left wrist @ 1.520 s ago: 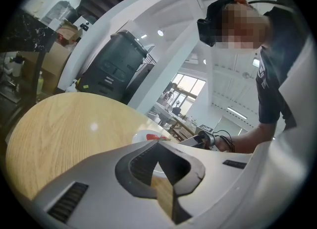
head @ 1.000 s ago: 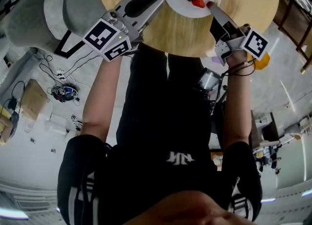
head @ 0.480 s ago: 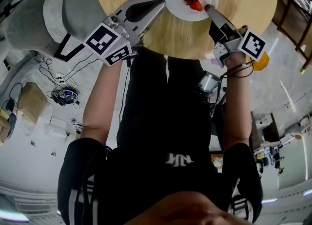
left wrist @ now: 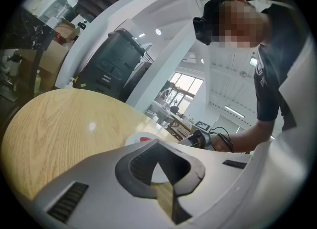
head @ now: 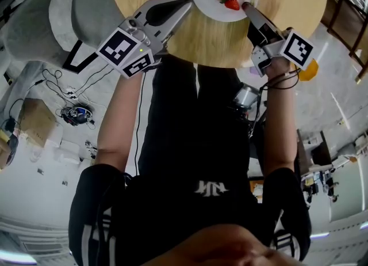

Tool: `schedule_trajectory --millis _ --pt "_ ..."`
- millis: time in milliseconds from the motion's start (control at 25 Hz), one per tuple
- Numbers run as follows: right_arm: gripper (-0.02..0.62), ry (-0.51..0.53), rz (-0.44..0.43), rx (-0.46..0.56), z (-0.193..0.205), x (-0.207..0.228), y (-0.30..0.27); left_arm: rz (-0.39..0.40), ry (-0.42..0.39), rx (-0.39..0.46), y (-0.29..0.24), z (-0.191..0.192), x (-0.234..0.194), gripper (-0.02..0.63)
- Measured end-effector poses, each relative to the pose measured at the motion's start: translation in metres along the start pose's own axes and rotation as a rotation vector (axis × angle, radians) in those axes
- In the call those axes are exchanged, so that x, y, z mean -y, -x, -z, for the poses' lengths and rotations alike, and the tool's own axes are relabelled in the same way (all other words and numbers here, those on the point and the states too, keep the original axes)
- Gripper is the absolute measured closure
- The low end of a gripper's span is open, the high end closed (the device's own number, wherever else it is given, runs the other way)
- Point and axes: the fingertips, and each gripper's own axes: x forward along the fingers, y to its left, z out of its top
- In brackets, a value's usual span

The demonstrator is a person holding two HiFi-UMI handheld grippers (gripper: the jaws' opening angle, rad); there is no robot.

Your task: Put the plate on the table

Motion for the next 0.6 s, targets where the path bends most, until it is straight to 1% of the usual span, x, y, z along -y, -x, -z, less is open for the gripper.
schedule_trajectory --millis 160,280,400,520,600 --pt "0.569 0.05 0.048 -0.006 -0.001 0.003 -0.001 0.008 -0.002 -0.005 -0.001 0.002 0.002 0.595" --pt "0.555 0.11 0.117 -0.016 -0.001 0.009 0.002 0.01 -0.004 -0.005 0.0 0.002 0.002 0.597" --pt "0.545 0.208 0.189 -0.021 -0.005 0.013 0.005 0.011 -0.005 -0.007 0.0 0.003 0.003 0.595" --pt "0.526 0.305 0.214 -0.028 -0.007 0.011 0.002 0.013 0.0 -0.008 0.0 0.006 0.004 0.595" --pt "0.523 0.347 0.227 -0.031 -0.008 0.01 0.001 0.017 0.002 -0.006 -0.002 0.007 0.006 0.595"
